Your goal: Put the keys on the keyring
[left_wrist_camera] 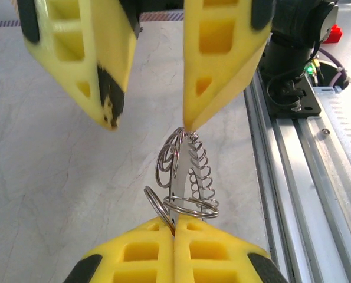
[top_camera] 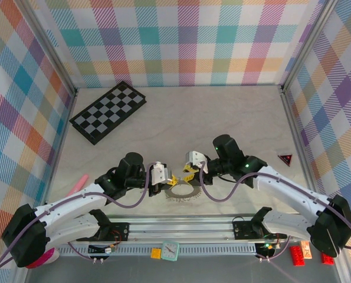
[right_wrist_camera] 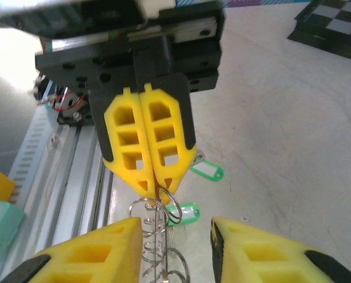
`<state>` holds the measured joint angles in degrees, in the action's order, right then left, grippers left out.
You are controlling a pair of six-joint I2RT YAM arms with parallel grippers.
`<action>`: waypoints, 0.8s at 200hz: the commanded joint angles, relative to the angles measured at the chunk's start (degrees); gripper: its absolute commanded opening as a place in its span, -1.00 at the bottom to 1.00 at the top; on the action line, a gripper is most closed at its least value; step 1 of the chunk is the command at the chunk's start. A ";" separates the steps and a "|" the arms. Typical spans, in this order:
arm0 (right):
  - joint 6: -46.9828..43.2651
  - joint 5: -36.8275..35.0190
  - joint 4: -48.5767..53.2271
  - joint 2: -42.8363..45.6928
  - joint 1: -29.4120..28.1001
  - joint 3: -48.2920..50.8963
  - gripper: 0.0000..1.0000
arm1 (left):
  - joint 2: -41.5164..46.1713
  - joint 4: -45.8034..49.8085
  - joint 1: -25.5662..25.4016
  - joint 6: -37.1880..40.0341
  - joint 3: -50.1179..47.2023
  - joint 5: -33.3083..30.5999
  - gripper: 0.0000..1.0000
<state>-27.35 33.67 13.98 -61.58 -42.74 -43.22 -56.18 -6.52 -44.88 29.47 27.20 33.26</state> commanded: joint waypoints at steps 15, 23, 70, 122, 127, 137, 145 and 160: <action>25.28 -13.62 -2.05 6.87 0.16 -1.79 -0.12 | 3.34 -7.59 -2.01 1.22 -0.51 -10.41 -1.00; 36.15 -18.99 -0.39 7.90 0.11 -2.39 -0.14 | 3.73 -10.64 -2.70 1.09 -1.59 -13.48 -1.00; 75.25 -32.23 25.13 6.18 0.16 -14.57 -0.32 | -1.61 -25.64 -7.59 3.99 -4.00 -26.92 -1.00; 80.91 -30.45 34.38 -6.70 0.25 -27.01 -0.35 | -14.04 -41.18 -11.13 6.51 -3.47 -34.29 -1.00; 80.88 -30.31 35.17 -8.11 0.13 -28.12 -0.35 | -15.00 -42.24 -11.39 6.74 -3.45 -34.72 -1.00; 80.69 -29.51 36.38 -10.60 0.21 -29.96 -0.36 | -16.70 -44.27 -11.84 7.14 -3.52 -35.52 -1.00; 80.34 -29.37 37.30 -12.44 0.15 -31.10 -0.36 | -18.00 -45.61 -12.10 7.34 -3.55 -35.83 -1.00; 79.94 -28.92 38.69 -15.56 0.20 -32.33 -0.36 | -19.98 -48.06 -12.57 7.48 -3.81 -36.50 -1.00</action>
<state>50.63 3.68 46.09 -73.49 -42.65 -72.55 -74.26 -43.81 -56.18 35.46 23.70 -0.47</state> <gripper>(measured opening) 0.324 0.044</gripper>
